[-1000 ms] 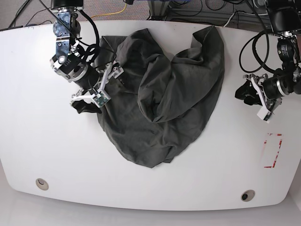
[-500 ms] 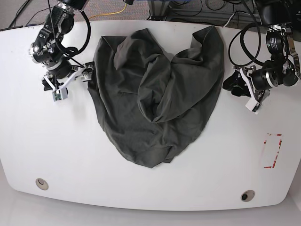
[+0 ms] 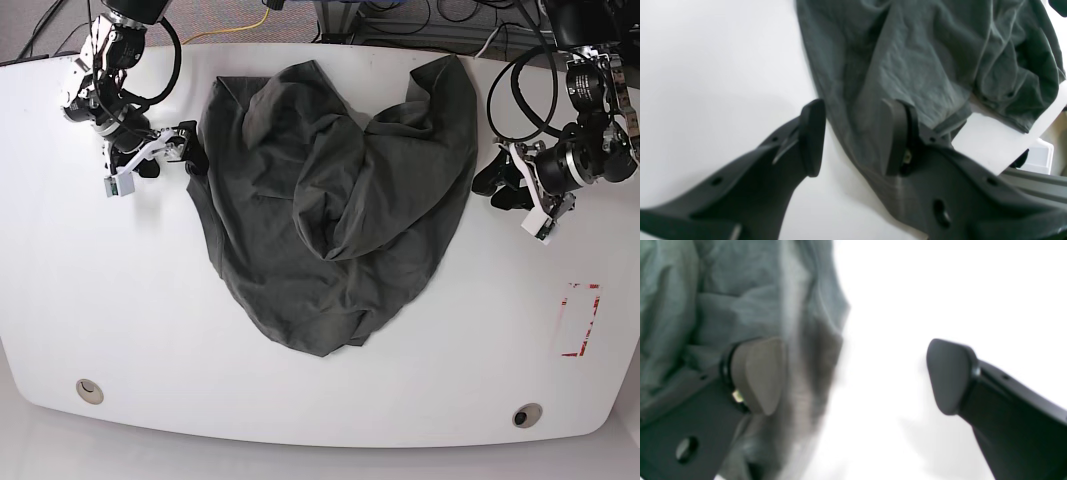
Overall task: Layout the t-shirt on the table in an organized manner, then fold the t-shirt properly
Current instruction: 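Grasp the shirt ends with both grippers at opposite sides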
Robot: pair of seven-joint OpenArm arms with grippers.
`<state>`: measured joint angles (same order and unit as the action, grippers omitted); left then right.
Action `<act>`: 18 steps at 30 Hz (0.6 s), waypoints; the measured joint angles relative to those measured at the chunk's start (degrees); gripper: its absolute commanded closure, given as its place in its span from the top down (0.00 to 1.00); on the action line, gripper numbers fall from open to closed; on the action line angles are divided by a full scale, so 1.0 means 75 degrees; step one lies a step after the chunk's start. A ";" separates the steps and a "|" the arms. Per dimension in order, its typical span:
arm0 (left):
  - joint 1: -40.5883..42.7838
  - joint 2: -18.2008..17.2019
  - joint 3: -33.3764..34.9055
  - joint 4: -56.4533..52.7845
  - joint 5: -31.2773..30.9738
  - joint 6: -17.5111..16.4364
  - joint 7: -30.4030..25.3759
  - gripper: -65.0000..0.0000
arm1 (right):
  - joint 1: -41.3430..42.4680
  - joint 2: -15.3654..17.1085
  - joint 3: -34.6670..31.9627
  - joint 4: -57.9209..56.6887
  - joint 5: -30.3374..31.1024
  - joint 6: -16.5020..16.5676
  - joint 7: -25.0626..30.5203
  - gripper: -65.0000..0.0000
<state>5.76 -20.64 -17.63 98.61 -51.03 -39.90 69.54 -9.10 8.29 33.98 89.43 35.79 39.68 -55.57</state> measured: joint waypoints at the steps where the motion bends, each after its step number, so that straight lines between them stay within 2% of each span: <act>1: 0.0020 -0.0003 0.0000 0.0000 0.0000 -0.0003 0.0003 0.38 | 0.0000 0.0017 -0.0079 0.0000 0.0006 -0.0009 0.0012 0.99; 5: 0.0134 -0.0006 0.0000 0.0003 0.0000 0.0000 -0.0006 0.38 | 0.0017 0.0050 -0.0466 -0.0029 0.0015 0.0003 0.0067 0.99; 14: 0.0364 -0.0023 -0.0055 0.0251 0.0015 0.0000 -0.0006 0.38 | 0.0061 -0.0181 -0.0545 -0.0245 0.0125 0.0087 0.0347 0.99; 18: 0.0449 -0.0006 -0.0262 0.0326 -0.0003 -0.0003 -0.0012 0.38 | 0.0061 -0.0201 -0.0892 -0.0239 0.0125 0.0087 0.0376 0.98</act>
<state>9.13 -20.69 -19.59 101.06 -51.05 -39.92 69.45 -8.64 6.79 27.29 87.64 36.73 40.34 -52.75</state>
